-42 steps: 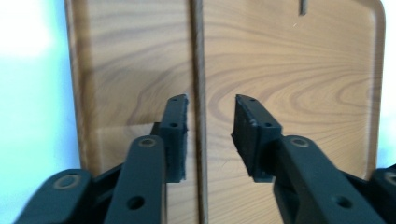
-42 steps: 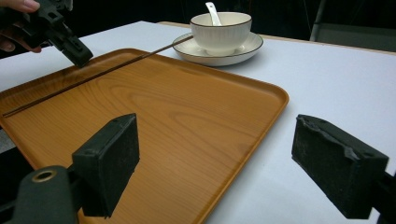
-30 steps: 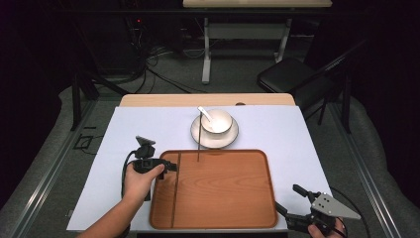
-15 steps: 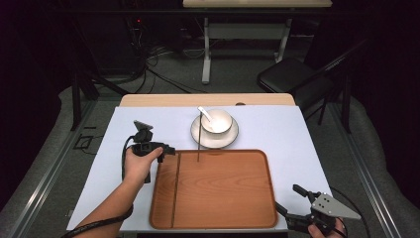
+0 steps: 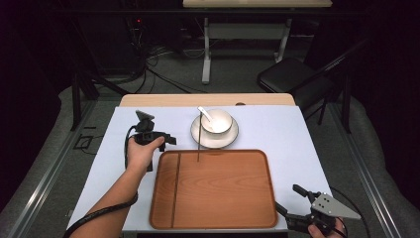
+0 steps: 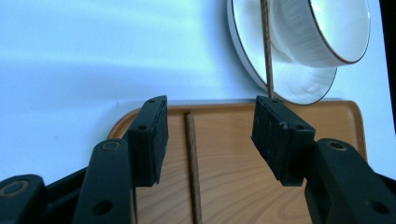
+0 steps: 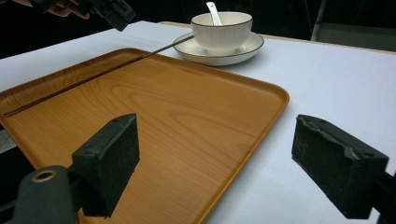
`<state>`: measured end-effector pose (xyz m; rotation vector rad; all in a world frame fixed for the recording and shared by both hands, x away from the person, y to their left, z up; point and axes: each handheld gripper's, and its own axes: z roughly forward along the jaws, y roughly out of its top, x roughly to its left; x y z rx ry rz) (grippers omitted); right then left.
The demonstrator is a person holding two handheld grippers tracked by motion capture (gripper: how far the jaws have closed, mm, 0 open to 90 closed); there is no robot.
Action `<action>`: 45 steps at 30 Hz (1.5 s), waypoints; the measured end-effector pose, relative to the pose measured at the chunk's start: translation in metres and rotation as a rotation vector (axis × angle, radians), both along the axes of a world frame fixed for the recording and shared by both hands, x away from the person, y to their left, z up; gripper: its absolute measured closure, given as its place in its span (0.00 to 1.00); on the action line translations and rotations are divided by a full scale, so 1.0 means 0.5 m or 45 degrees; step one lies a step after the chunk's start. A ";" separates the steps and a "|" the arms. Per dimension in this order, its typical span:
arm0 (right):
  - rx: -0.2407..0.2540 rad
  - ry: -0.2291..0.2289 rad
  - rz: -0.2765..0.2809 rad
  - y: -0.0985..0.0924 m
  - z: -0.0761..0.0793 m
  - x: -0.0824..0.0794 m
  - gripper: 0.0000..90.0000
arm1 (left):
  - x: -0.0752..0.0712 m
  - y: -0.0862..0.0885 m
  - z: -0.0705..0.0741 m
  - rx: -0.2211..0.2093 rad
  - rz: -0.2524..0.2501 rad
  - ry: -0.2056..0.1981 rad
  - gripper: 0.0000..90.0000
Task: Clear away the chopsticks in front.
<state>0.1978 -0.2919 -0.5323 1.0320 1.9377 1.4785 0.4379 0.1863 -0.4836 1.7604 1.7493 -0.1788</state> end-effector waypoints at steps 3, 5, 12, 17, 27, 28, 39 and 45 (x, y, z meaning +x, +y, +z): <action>0.000 0.000 0.000 0.000 0.000 0.000 0.16 | 0.018 -0.013 0.004 0.007 -0.007 0.008 0.52; 0.000 0.001 0.001 0.000 0.000 0.000 0.16 | 0.023 -0.017 0.006 0.016 -0.009 0.012 0.53; 0.001 0.001 0.001 0.000 0.000 0.000 0.16 | 0.052 -0.048 0.017 0.014 -0.009 0.008 0.57; 0.004 0.001 0.001 -0.001 0.000 0.000 0.16 | 0.073 -0.074 0.016 0.029 -0.012 -0.002 0.61; 0.011 0.003 0.002 -0.002 0.000 0.000 0.16 | 0.099 -0.127 -0.006 0.084 -0.050 -0.018 0.77; 0.011 0.004 0.002 -0.002 0.000 0.000 0.16 | 0.102 -0.132 -0.008 0.093 -0.062 -0.017 0.78; 0.008 -0.002 0.003 -0.003 0.000 -0.001 0.16 | 0.117 -0.184 -0.024 0.124 -0.096 -0.016 0.84; 0.008 -0.003 0.003 -0.004 0.000 -0.002 0.16 | 0.122 -0.203 -0.032 0.160 -0.114 -0.005 0.86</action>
